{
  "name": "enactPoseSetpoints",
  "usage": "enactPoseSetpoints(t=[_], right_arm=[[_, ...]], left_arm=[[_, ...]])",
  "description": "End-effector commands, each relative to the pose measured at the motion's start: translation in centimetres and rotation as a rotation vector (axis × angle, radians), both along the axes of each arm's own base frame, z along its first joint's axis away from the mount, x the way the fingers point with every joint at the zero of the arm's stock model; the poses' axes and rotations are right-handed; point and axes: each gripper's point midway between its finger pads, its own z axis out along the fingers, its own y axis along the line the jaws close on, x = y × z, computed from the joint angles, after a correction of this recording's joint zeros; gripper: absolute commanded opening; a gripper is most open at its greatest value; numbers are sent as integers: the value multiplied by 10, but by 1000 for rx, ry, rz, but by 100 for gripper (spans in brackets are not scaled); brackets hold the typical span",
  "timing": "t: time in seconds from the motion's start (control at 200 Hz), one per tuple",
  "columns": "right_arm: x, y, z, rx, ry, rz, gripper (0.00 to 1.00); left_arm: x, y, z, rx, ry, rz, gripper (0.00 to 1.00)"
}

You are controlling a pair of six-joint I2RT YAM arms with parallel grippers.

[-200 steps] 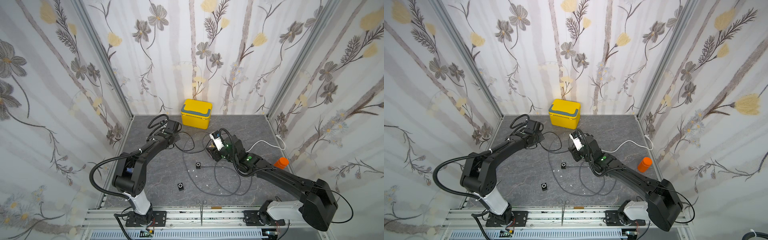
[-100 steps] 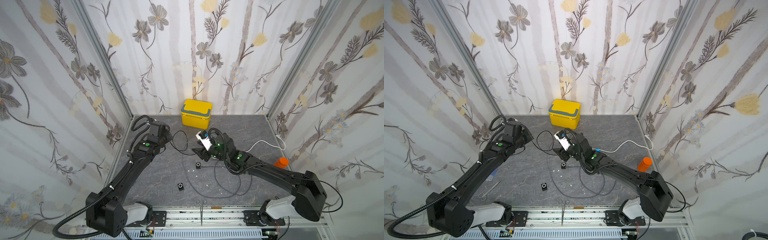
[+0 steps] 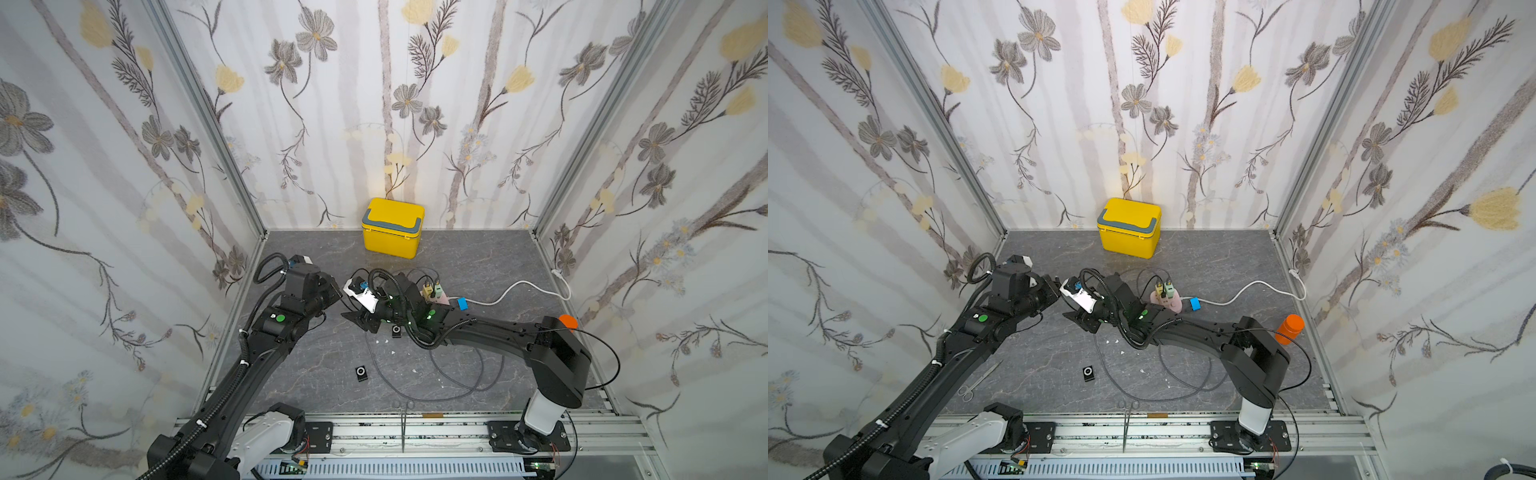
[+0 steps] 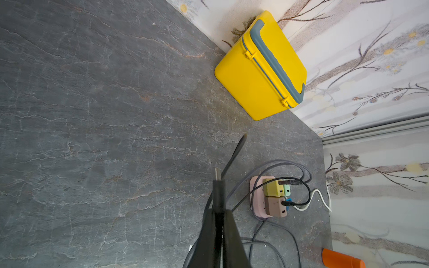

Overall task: Charge mp3
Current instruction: Pick up the charging cable from the center of the board.

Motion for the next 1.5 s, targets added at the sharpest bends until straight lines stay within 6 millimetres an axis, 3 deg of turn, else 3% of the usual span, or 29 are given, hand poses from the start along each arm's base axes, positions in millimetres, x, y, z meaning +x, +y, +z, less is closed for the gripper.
enactPoseSetpoints(t=[0.0,0.175,0.3,0.42,0.565,0.64,0.824,1.049,1.134,1.154,1.279,1.494], right_arm=[[6,9,12,44,-54,-2,54],[15,18,4,30,-69,-27,41],[18,18,6,34,-87,-41,17],[22,14,7,26,-107,-69,0],[29,6,12,14,-160,-113,0],[33,1,15,1,-191,-124,0],[46,-17,25,13,-182,-132,0],[44,-40,44,42,-143,-27,0],[39,-48,47,48,-104,61,0],[49,-58,48,50,-95,60,0],[55,-77,53,49,-24,181,0],[59,-111,89,103,103,392,0]], left_arm=[[-4,-4,2,-28,1,-20,0],[-8,-11,4,-72,-4,-48,0],[-10,-12,2,-78,2,-56,1],[-12,-13,2,-84,-1,-62,2],[-11,-16,10,-82,-35,-90,28],[-10,-13,16,-57,-57,-85,47],[-11,-7,31,22,-93,-108,58],[-11,-2,64,106,-185,-174,59],[-11,-11,75,146,-238,-285,57],[-10,-13,78,154,-254,-305,56],[-14,-37,95,168,-369,-491,53],[-18,-58,117,277,-511,-708,46]])
